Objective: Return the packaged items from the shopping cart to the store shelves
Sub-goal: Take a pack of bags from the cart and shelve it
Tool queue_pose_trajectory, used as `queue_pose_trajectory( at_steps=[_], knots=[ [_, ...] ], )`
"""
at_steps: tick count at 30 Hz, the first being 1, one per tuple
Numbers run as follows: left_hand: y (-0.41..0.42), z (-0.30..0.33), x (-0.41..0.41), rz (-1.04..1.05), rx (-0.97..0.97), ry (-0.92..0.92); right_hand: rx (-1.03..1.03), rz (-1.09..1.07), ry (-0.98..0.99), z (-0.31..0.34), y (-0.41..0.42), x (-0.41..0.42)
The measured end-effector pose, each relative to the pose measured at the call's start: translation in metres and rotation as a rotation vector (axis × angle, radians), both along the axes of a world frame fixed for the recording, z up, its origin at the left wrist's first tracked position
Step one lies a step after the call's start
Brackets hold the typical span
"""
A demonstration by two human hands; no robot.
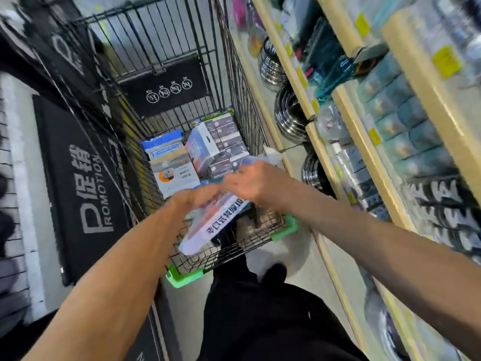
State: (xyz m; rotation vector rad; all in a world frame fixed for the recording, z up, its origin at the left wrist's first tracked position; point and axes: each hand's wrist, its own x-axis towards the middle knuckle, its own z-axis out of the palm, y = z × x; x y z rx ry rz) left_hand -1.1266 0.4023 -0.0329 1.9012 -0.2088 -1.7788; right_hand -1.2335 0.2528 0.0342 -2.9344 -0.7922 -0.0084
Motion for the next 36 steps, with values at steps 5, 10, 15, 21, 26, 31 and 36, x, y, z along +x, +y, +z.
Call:
queue_pose_trajectory(
  at_steps=[5,10,15,21,26,31,36],
  knots=[
    [0.015,0.021,-0.002,0.267,-0.258,0.268,0.064,-0.258,-0.212,0.011,-0.051,-0.039],
    [0.003,0.051,-0.020,0.336,-0.430,0.116,0.432,-0.860,-0.216,0.010,-0.043,-0.081],
    [-0.022,0.071,-0.060,0.491,-0.532,-0.021,1.229,-1.443,-0.266,0.024,-0.009,-0.128],
    [-0.097,0.090,-0.111,0.586,-0.738,0.092,1.746,-1.664,-0.136,0.016,0.002,-0.204],
    [-0.174,0.111,-0.154,0.493,-0.760,0.280,1.742,-1.715,-0.573,0.047,-0.028,-0.229],
    [-0.235,0.135,-0.164,0.460,-0.766,0.451,1.587,-1.830,-0.821,0.080,-0.072,-0.267],
    [-0.298,0.158,-0.144,0.310,-0.805,0.187,1.417,-1.948,-1.002,0.093,-0.107,-0.310]
  ],
)
